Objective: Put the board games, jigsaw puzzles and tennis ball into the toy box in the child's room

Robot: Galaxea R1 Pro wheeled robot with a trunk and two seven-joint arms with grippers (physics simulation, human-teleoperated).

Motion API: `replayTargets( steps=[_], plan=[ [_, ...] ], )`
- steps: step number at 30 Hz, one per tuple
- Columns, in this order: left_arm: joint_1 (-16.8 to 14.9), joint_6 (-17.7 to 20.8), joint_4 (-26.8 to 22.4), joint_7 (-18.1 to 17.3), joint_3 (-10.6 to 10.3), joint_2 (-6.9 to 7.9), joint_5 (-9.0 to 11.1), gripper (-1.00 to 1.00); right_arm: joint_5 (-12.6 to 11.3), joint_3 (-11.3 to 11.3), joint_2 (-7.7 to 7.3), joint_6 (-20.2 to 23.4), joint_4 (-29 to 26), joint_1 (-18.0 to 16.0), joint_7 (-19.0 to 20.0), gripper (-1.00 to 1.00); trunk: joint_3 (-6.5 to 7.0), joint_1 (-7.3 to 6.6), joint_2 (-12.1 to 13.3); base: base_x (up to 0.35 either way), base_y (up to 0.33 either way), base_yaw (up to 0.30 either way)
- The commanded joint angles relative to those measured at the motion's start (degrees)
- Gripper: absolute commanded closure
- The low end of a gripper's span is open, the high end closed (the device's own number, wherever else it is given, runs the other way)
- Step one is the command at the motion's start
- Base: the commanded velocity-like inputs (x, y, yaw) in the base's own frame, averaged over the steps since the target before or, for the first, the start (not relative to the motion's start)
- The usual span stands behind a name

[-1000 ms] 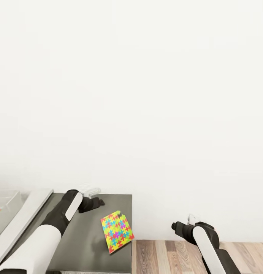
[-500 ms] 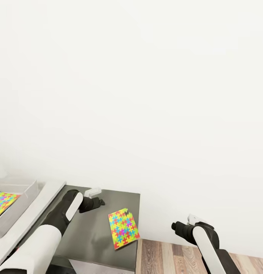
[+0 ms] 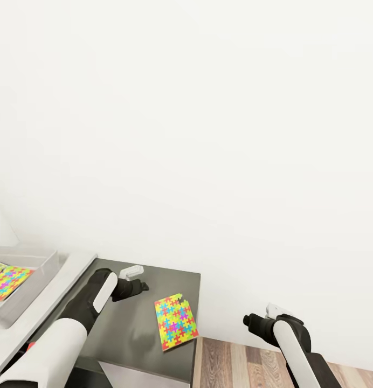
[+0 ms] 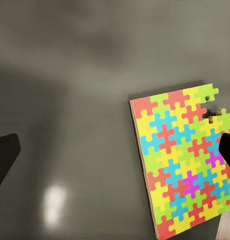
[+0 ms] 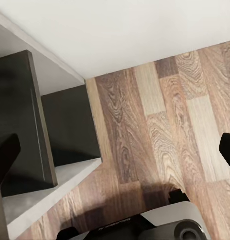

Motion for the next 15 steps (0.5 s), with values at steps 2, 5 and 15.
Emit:
replayTargets(
  steps=[2,5,15],
  plan=[
    [-0.05,0.09,-0.07,0.51,-0.28,0.06,0.59,-1.00,-0.51,0.09,-0.05,0.11,-0.07,-0.06,-0.59,-1.00,-0.14,0.04,-0.13,0.000,-0.075,0.003],
    [-0.05,0.02,-0.07,0.46,-0.28,0.06,0.59,-1.00,-0.51,0.10,-0.07,0.11,-0.07,-0.07,-0.59,-1.00,-0.14,0.04,-0.13,0.000,-0.175,0.001],
    [-0.05,0.49,-0.11,0.18,-0.28,0.53,0.55,-1.00,-0.51,0.02,-0.36,0.13,0.03,-0.06,-0.59,-1.00,-0.14,0.04,-0.13,0.000,-0.075,0.000]
  ],
)
